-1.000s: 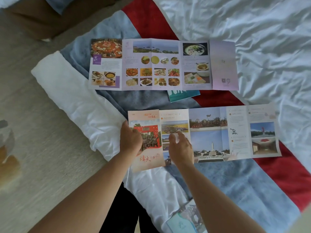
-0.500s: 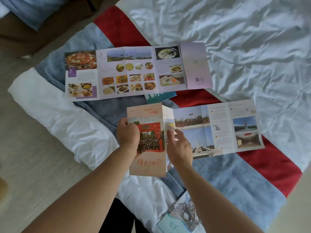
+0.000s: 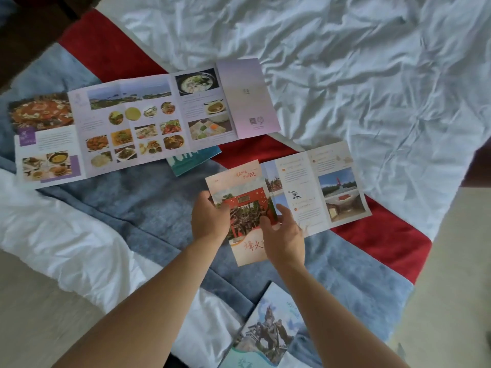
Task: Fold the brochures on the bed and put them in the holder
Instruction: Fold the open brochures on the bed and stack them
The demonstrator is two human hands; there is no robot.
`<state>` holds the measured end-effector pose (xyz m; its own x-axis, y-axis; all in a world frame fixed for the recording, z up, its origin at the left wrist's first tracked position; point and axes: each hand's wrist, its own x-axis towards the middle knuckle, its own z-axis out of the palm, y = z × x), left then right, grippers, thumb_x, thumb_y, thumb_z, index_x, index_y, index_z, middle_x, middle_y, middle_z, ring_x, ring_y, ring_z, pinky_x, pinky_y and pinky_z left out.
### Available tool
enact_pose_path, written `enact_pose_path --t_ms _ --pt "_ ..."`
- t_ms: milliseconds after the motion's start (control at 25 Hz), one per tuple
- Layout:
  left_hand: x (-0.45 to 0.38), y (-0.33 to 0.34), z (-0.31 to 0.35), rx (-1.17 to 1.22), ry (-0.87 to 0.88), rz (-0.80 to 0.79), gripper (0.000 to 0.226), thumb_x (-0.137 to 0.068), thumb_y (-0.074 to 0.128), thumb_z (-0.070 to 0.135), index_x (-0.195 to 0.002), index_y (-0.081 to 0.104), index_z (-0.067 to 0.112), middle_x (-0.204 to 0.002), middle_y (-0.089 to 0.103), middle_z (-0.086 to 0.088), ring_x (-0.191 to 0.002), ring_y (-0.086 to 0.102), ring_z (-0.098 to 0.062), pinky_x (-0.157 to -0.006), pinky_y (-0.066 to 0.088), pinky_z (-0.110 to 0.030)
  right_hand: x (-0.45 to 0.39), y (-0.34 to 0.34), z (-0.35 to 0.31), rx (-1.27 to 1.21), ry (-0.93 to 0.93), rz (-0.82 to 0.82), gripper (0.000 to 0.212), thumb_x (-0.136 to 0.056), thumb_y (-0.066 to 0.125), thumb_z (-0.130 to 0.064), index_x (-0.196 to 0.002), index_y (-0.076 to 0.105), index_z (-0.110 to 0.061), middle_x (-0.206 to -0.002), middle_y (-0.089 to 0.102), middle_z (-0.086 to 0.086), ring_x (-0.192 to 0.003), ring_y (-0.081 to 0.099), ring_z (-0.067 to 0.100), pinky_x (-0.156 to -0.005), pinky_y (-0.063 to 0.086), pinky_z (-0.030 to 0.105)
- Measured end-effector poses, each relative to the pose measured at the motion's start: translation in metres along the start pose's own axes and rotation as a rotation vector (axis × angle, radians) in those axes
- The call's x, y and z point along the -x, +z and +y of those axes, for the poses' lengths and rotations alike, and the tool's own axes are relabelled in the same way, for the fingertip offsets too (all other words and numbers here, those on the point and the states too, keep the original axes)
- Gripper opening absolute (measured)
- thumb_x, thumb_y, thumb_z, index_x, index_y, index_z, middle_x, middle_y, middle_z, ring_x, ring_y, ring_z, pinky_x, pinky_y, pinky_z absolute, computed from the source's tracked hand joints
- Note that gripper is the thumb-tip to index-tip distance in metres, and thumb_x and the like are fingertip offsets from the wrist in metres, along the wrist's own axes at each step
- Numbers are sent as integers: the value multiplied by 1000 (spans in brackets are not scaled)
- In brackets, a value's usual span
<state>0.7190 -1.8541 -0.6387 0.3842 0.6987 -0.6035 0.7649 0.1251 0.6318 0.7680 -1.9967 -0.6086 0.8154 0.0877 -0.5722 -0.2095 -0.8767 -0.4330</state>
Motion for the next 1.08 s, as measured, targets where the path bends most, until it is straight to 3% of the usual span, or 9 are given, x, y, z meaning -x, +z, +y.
enact_pose_path --t_ms 120,320,400,560,640,720,800,920,1080 --pt "-11 27 0 -62 -12 -38 28 -86 70 23 -109 58 13 -110 64 -6 -95 61 -20 -76 56 -44 -18 -5 18 50 -44 45 55 -92 57 -41 -144 42 -30 -138 56 -4 -120 53 18 -84 51 40" --pt "-20 48 9 -124 -160 64 47 -87 66 17 -130 52 5 -133 45 -16 -113 52 -33 -88 49 -42 -45 -5 33 230 -25 76 70 -91 61 -38 -151 30 -19 -156 31 3 -141 30 25 -110 38 48" --pt "-25 47 10 -229 -147 71 45 -90 63 23 -131 53 8 -138 41 -15 -120 47 -34 -95 47 -48 -51 -4 35 262 -9 66 74 -91 61 -40 -152 26 -18 -159 26 2 -143 25 26 -111 36 48" --pt "-36 40 9 -303 -38 87 29 -92 61 23 -121 63 18 -129 54 -9 -116 52 -31 -99 37 -51 -54 1 38 301 -13 33 78 -89 62 -47 -152 23 -20 -160 22 1 -145 23 25 -112 33 49" --pt "-39 38 13 -234 12 121 16 -92 62 17 -107 64 21 -120 60 -5 -110 56 -28 -98 38 -50 -54 2 39 299 -13 43 80 -88 61 -52 -153 23 -21 -161 22 0 -145 23 24 -113 32 49" --pt "-39 39 17 -123 32 126 9 -93 57 12 -94 59 20 -104 65 -3 -98 63 -27 -85 49 -43 -54 2 41 280 -11 51 82 -87 59 -57 -153 24 -22 -161 23 -2 -145 23 23 -112 31 49" --pt "-34 42 21 -22 -16 59 10 -95 50 11 -100 58 16 -101 66 -3 -93 65 -27 -68 51 -34 -50 2 41 267 -13 45 85 -86 58 -60 -153 23 -23 -161 25 -2 -145 23 23 -113 29 49" --pt "-22 47 24 82 -93 -57 31 -92 45 5 -116 58 17 -115 67 -3 -101 65 -24 -79 56 -41 -45 -1 41 238 -11 26 86 -85 56 -63 -154 23 -23 -159 29 -1 -145 26 22 -115 28 49" --pt "-19 40 35 287 -133 0 39 -87 42 4 -119 59 18 -108 68 -4 -94 67 -21 -66 57 -30 -31 -6 34 153 -40 99 79 -86 45 -69 -150 31 -23 -150 44 1 -137 39 23 -113 31 47"
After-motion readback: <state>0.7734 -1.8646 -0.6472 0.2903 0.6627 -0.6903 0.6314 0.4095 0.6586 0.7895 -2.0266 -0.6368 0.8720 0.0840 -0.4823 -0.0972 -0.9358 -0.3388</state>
